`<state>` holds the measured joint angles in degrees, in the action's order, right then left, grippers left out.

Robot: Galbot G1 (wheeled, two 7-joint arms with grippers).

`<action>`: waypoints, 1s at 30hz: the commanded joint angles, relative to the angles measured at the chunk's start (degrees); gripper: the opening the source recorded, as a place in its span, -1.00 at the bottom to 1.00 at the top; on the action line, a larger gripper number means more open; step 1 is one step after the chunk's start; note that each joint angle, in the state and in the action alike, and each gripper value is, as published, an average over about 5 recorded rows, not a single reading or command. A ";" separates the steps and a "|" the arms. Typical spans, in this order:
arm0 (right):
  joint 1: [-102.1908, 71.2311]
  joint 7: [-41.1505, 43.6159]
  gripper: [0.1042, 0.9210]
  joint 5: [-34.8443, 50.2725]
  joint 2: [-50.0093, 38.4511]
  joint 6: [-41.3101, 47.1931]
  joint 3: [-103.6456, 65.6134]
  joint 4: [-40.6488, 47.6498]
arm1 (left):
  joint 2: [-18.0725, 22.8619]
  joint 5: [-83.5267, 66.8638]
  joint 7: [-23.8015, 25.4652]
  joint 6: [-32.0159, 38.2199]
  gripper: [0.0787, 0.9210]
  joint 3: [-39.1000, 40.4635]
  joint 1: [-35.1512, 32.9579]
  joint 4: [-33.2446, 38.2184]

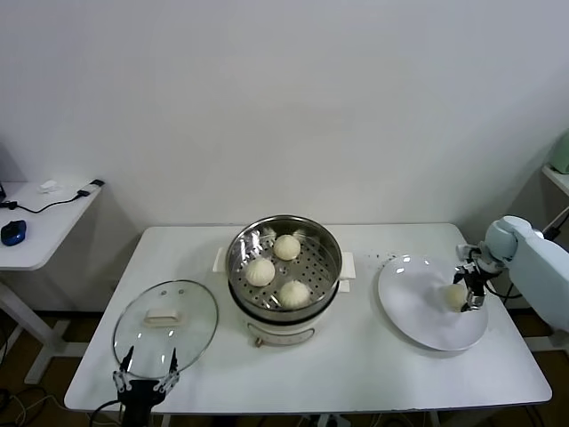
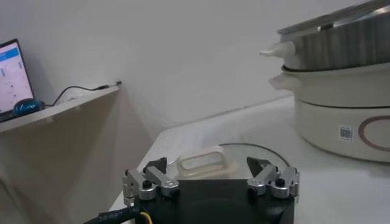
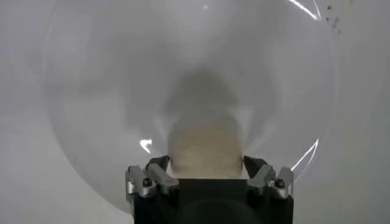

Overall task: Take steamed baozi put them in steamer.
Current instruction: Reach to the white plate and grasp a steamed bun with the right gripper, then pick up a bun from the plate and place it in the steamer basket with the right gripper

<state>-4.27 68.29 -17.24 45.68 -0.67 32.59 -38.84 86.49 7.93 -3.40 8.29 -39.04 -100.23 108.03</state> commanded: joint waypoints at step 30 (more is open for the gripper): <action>46.99 -3.23 0.12 52.81 5.20 15.58 50.41 -17.07 | -0.05 0.09 0.21 0.84 0.77 1.88 -1.41 1.85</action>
<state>15.81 67.15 6.97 45.51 7.62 55.12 -47.09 86.42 7.96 -3.32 9.02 -37.98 -101.67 109.49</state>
